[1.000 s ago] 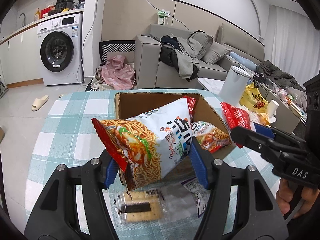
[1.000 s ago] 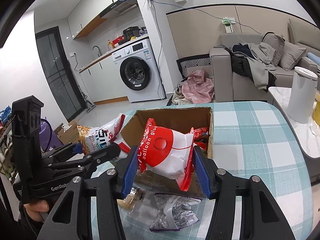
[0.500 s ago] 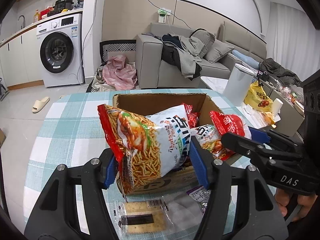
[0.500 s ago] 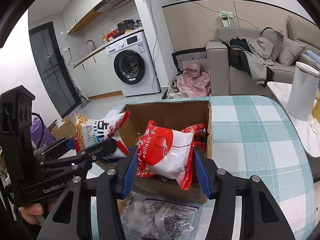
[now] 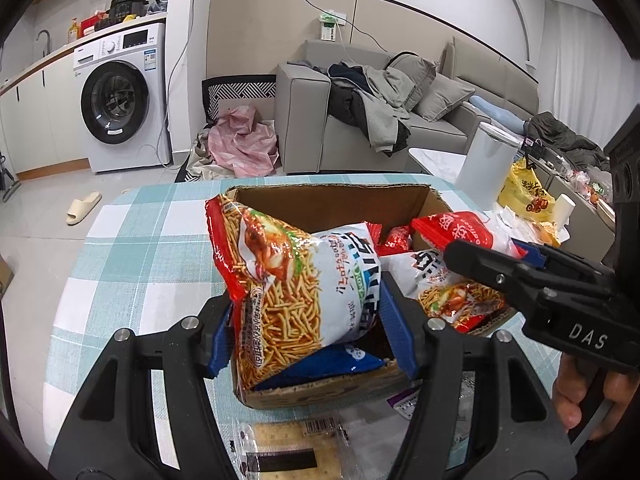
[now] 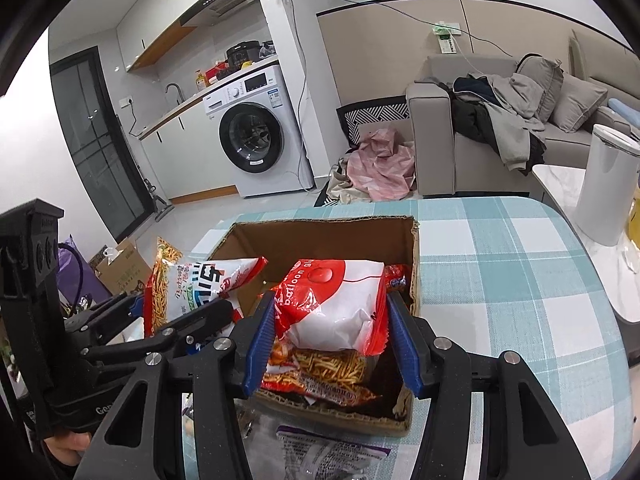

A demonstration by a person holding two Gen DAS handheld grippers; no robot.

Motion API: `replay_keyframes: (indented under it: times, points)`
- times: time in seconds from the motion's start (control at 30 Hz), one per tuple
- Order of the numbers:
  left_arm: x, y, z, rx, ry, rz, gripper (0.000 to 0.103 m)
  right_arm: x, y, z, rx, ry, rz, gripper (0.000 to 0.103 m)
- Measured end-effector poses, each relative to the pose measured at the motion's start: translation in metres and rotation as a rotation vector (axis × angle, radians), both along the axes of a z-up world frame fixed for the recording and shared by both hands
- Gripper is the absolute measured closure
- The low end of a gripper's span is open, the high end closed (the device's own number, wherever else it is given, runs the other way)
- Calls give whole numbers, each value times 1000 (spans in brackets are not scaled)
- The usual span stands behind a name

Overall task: Organize snacks
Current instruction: 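Open both grippers in the box and withdraw toward the table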

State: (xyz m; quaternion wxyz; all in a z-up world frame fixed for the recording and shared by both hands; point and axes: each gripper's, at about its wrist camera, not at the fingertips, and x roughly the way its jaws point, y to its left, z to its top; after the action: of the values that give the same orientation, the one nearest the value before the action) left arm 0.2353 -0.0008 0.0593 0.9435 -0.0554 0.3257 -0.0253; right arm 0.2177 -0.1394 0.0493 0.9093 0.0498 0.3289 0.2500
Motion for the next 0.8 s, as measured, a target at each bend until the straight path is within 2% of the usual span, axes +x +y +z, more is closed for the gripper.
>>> replay_keyframes:
  times: [0.13,0.3,0.37,0.43,0.57,0.67,0.73,0.8]
  points:
    - [6,-2,-2,0,9,-2,43,6,2,2,7,-3,-1,49]
    - [10,-2,-4,-4,14,-3,43,7,3,6,3,-17,3,42]
    - [12,-1,-4,-13,15,-3,43,6,3,7,2,-21,16,38]
    - [12,0,-4,-16,17,-3,42,3,3,9,-2,-31,22,28]
    - [5,1,-1,-3,10,-6,29,-2,-1,11,-10,-46,17,21]
    - [-3,0,5,-14,-5,-22,19,-7,-8,14,-7,-52,5,12]
    - [-9,-1,9,0,-11,-17,19,-11,-12,15,-11,-57,-5,4]
    - [-15,-3,11,4,-8,-21,18,-15,-18,15,-3,-55,-13,2]
